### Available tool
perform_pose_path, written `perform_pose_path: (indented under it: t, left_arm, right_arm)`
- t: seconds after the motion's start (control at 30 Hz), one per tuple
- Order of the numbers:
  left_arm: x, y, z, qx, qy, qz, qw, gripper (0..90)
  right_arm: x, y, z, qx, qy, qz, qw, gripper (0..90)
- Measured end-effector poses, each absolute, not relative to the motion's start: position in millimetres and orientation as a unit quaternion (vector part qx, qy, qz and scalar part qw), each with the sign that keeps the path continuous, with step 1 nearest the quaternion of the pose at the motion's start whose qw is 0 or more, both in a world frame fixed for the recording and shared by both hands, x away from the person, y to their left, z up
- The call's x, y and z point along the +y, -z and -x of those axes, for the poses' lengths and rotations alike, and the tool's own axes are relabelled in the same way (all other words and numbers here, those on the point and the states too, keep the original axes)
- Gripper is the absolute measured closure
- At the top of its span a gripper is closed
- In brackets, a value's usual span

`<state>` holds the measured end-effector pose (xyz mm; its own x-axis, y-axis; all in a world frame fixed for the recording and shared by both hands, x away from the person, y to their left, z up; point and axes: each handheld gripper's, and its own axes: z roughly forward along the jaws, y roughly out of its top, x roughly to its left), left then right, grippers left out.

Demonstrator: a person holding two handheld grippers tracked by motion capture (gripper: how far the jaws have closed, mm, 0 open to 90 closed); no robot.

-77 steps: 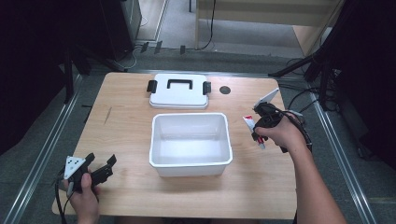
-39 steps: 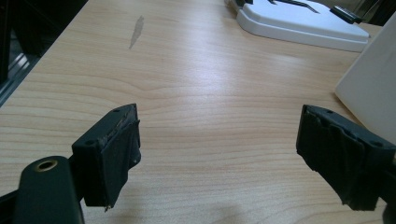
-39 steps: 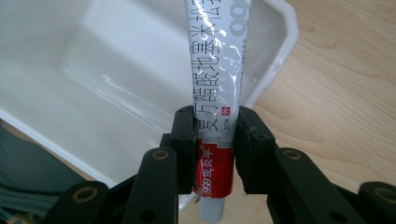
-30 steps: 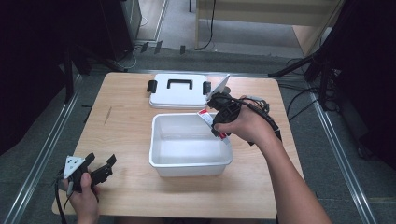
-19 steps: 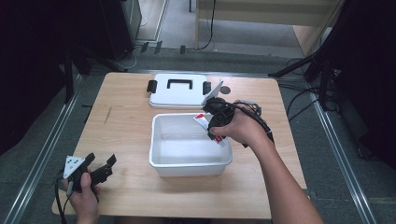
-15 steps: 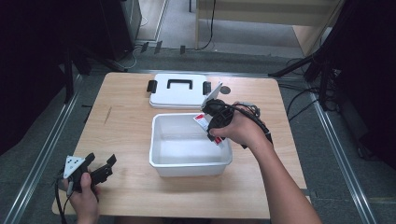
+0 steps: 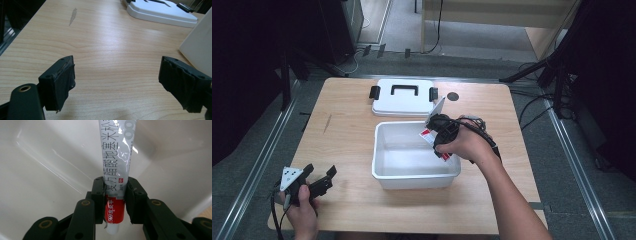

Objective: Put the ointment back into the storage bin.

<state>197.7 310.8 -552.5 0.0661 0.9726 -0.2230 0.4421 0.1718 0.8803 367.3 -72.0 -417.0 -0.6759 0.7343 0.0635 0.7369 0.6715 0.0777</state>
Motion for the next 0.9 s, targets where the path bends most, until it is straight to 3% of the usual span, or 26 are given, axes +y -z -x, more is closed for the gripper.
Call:
perform_pose_path:
  t: [0.9]
  left_arm:
    - [311.1,552.6,-198.0,0.618,-0.291,-0.573,0.453,14.4]
  right_arm:
    - [-50.6,462.4,-365.1,-0.94,0.025,0.338,-0.03,71.6]
